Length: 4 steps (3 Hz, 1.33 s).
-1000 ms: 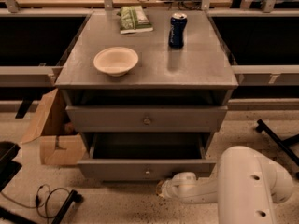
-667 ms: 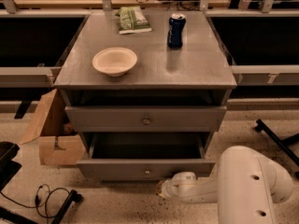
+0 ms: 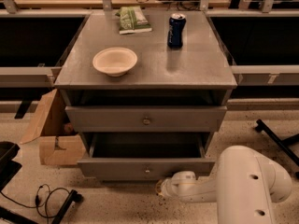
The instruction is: Close middle drawer
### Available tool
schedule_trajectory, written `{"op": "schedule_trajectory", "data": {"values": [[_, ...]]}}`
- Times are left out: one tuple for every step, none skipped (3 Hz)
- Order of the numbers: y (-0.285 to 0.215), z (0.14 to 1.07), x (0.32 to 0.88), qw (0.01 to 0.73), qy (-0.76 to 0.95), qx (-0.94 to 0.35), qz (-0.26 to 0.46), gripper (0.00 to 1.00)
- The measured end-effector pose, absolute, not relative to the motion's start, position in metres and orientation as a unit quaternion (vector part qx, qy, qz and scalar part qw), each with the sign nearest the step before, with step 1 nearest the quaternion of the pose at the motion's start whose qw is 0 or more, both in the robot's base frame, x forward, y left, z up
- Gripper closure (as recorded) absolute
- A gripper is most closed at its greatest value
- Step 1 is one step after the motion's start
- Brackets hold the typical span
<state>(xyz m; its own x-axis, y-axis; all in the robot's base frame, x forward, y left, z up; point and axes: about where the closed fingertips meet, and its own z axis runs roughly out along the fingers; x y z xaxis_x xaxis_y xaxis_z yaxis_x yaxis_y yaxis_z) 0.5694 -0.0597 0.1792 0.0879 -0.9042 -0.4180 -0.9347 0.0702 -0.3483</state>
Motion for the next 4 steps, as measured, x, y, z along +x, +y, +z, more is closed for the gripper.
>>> {"op": "schedule_trajectory", "data": {"values": [[-0.0578,0.1798,0.5723,0.285,0.672,-0.683,0.027,1.0],[-0.0547,0.1816,0.5776,0.289,0.668,-0.685,0.026,1.0],[-0.0549,0.1807,0.5746,0.29,0.668,-0.685,0.026,1.0],[-0.0549,0.1807,0.5746,0.29,0.668,-0.685,0.026,0.82]]}}
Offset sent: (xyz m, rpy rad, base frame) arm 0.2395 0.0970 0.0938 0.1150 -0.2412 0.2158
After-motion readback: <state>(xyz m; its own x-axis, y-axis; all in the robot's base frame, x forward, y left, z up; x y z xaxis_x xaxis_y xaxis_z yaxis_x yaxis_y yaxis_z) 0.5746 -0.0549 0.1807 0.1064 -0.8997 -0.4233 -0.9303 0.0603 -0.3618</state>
